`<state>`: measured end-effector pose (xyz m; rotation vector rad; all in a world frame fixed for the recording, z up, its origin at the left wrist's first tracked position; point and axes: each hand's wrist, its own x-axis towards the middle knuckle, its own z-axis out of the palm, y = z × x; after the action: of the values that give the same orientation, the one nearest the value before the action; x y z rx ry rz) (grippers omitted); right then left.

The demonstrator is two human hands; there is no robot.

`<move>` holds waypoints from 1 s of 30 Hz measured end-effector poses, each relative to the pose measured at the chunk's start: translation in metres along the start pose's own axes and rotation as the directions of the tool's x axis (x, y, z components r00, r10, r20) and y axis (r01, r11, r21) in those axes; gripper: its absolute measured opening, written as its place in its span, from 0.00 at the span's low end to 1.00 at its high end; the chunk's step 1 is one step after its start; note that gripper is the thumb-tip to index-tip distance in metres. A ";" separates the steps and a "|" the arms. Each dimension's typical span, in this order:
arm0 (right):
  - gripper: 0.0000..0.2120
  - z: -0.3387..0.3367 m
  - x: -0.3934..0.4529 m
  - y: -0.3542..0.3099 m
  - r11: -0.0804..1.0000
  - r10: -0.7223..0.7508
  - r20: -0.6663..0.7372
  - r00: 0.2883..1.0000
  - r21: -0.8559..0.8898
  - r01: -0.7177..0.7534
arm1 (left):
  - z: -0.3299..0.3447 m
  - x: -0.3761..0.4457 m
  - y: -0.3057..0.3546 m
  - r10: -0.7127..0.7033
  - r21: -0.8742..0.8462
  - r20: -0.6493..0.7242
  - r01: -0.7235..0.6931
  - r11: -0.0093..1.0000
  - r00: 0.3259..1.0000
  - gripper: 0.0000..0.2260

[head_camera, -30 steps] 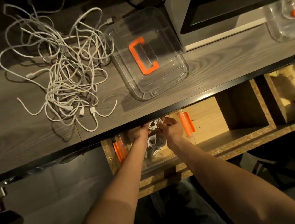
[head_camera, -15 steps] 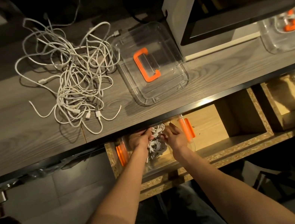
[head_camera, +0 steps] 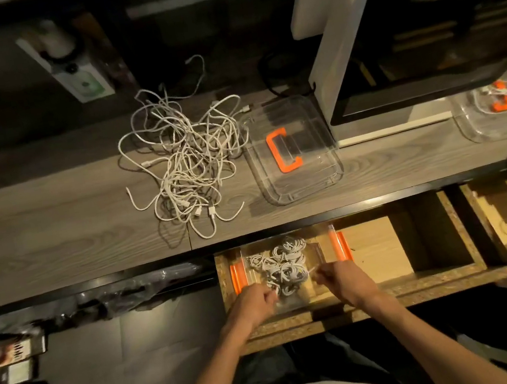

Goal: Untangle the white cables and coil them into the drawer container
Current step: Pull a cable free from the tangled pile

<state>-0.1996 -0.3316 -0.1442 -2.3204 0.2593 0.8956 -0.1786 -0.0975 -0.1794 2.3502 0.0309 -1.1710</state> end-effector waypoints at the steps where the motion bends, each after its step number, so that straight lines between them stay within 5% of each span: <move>1: 0.11 0.001 -0.001 0.002 0.999 0.018 0.064 0.998 -0.046 -0.015 | 0.000 -0.003 -0.001 0.014 0.024 0.015 -0.015 1.000 1.000 0.11; 9: 0.13 0.010 -0.003 0.001 0.984 -0.006 0.092 0.996 -0.178 0.023 | 0.001 -0.023 0.004 0.083 0.136 -0.004 -0.082 0.987 0.997 0.14; 20: 0.12 0.007 -0.002 -0.005 0.969 -0.025 0.184 0.983 -0.236 0.069 | 0.003 -0.034 0.000 0.082 0.018 0.030 -0.083 0.996 0.996 0.12; 24: 0.12 -0.014 0.002 -0.041 0.959 -0.136 0.155 0.979 -0.228 0.169 | -0.030 -0.040 0.003 0.034 -0.308 -0.145 -0.078 0.948 0.989 0.08; 30: 0.08 -0.038 0.041 -0.155 0.912 -0.411 -0.112 0.905 -0.052 0.408 | -0.111 -0.038 -0.002 -0.146 -0.515 -0.438 -0.115 0.849 0.887 0.10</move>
<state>-0.0884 -0.2322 -0.0745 -2.3316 -0.1914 0.5514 -0.1206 -0.0385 -0.0967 2.0564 0.4823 -0.4781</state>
